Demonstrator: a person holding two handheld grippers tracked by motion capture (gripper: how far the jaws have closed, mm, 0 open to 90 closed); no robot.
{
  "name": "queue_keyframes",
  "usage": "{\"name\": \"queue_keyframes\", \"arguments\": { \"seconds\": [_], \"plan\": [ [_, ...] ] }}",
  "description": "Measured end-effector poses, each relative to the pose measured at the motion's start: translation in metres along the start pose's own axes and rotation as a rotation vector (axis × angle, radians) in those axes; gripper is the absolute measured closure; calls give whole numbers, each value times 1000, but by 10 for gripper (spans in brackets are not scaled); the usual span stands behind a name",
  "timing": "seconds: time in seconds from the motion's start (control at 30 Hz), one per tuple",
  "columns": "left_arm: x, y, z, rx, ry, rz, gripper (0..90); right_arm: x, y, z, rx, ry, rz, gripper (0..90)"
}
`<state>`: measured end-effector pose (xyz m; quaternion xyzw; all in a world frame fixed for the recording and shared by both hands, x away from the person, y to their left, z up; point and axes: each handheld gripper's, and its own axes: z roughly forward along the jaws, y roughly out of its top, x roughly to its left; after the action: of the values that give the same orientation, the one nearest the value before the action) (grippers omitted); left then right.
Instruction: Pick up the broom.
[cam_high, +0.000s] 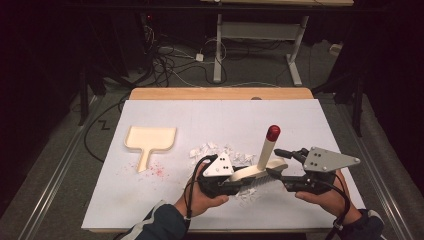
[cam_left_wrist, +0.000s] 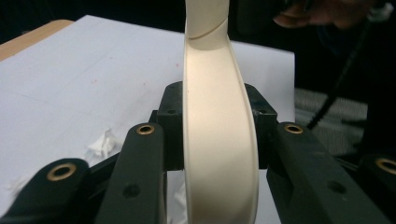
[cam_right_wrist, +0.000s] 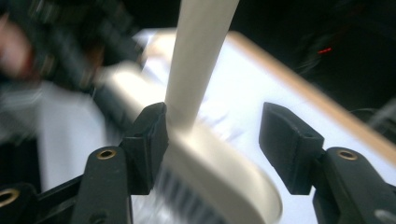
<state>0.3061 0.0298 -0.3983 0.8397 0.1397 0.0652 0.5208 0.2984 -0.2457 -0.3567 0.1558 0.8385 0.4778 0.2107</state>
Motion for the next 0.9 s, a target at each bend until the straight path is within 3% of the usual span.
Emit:
{"name": "queue_keyframes", "arguments": {
  "seconds": [0.03,0.07,0.1,0.13,0.17,0.23,0.27,0.33,0.43,0.5,0.53,0.57,0.67,0.73,0.77,0.83,0.9],
  "plan": [
    [0,-1,-3,15,-12,12,651,0,0,0,0,0,0,411],
    [0,-3,-5,25,-28,22,651,0,-5,5,41,40,-21,402],
    [0,-4,-7,33,-43,35,651,0,-5,5,41,40,-21,402],
    [0,-6,-8,47,-64,50,650,0,-7,9,54,72,-28,394],
    [-1,-7,-8,55,-84,64,650,0,-10,19,83,158,-30,373],
    [-3,-9,-7,66,-104,87,650,3,-13,28,125,230,-47,364],
    [-5,-9,-6,75,-135,115,650,5,-15,33,145,265,-57,392],
    [-7,-8,-4,84,-139,130,648,9,-18,41,178,343,-71,494],
    [-5,-9,-4,86,-147,135,637,10,-21,45,172,392,-86,604],
    [-5,-9,-4,84,-142,135,617,11,-21,44,181,393,-71,620],
    [-2,-8,-5,79,-113,128,573,11,-20,45,179,384,-76,656],
    [-2,-8,-5,79,-113,128,535,12,-20,45,173,397,-81,678],
    [0,-8,-12,67,-59,140,492,15,-17,44,185,357,-72,680],
    [-1,-9,-18,68,17,165,437,14,-16,42,177,340,-61,682],
    [0,-10,-21,63,36,165,404,13,-15,40,172,326,-62,682],
    [2,-11,-26,52,61,153,321,10,-14,36,167,282,-52,682],
    [5,-15,-36,44,132,141,289,5,-15,32,155,248,-32,682]
  ]
}}
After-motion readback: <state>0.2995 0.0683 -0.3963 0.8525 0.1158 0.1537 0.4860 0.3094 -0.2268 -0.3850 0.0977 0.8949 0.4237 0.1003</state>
